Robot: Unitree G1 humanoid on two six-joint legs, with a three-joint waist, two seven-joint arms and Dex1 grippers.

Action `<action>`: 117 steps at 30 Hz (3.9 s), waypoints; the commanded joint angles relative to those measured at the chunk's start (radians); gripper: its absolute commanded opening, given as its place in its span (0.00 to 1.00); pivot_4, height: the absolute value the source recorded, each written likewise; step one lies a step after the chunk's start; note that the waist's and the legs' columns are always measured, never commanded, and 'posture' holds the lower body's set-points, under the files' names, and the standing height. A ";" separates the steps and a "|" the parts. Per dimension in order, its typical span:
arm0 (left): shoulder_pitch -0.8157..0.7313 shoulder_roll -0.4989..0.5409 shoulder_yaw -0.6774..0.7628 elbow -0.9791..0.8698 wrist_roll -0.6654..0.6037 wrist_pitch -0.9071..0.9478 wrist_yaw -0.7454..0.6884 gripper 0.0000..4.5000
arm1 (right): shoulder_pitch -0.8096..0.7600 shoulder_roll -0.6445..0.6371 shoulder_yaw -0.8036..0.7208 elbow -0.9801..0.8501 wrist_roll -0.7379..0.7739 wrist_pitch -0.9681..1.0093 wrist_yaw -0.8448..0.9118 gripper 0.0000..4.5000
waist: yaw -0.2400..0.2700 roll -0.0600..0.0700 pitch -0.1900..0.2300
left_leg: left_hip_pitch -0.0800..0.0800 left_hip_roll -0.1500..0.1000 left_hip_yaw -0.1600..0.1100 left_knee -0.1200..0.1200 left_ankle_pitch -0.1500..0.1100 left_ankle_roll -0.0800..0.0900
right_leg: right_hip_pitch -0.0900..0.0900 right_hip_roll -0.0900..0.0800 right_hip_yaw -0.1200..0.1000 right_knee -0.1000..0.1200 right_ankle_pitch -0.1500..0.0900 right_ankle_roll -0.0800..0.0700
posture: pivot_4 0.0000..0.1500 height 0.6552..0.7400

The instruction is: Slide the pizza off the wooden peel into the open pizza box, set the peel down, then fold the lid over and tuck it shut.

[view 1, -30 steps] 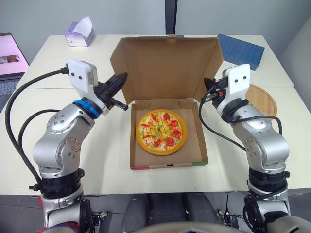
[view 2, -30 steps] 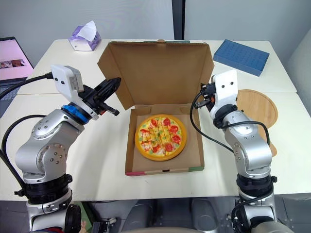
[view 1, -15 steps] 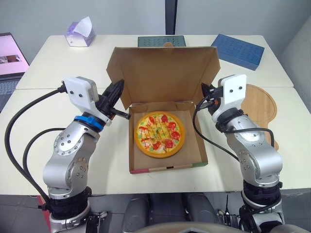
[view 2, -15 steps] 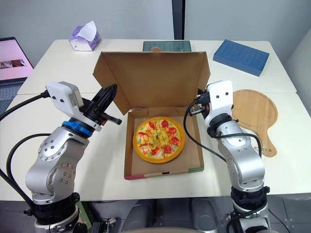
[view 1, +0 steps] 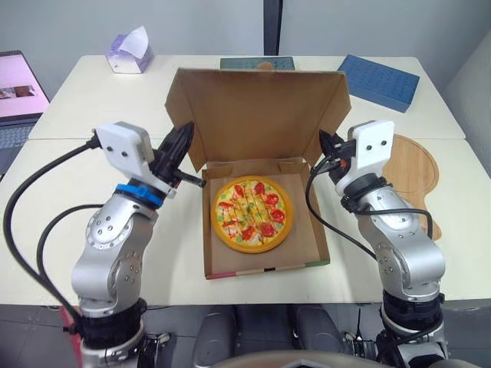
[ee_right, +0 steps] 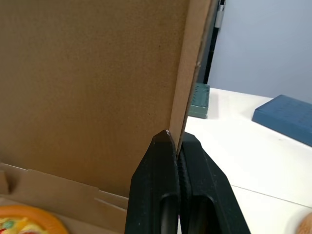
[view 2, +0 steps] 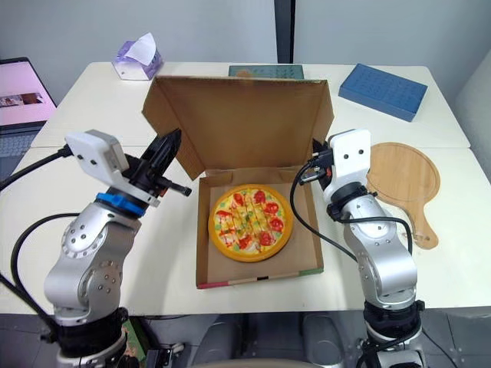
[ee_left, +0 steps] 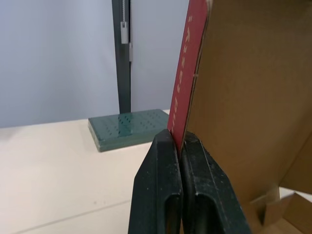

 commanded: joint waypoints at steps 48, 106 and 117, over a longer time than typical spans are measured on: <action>0.118 -0.052 -0.127 -0.026 -0.010 -0.085 -0.105 0.00 | 0.146 0.185 0.049 -0.135 -0.035 0.025 -0.053 0.01 | -0.001 0.000 -0.001 | 0.001 0.000 0.000 -0.001 0.000 0.000 | 0.001 0.000 0.000 -0.001 0.000 0.000 | 1.00 1.00; 0.319 0.054 -0.072 -0.018 0.009 -0.176 -0.148 0.99 | 0.315 0.145 0.037 -0.102 0.038 -0.172 0.014 1.00 | 0.000 0.000 -0.005 | 0.001 0.001 0.000 -0.002 0.000 0.000 | 0.001 0.000 0.000 -0.004 -0.002 0.001 | 1.00 1.00; 0.234 -0.012 -0.143 0.047 0.150 -0.226 -0.056 0.51 | 0.303 0.138 0.039 -0.093 0.049 -0.173 0.014 1.00 | -0.002 0.000 -0.005 | 0.001 0.001 0.000 -0.003 0.000 0.000 | 0.001 0.000 0.000 -0.004 -0.001 0.000 | 1.00 1.00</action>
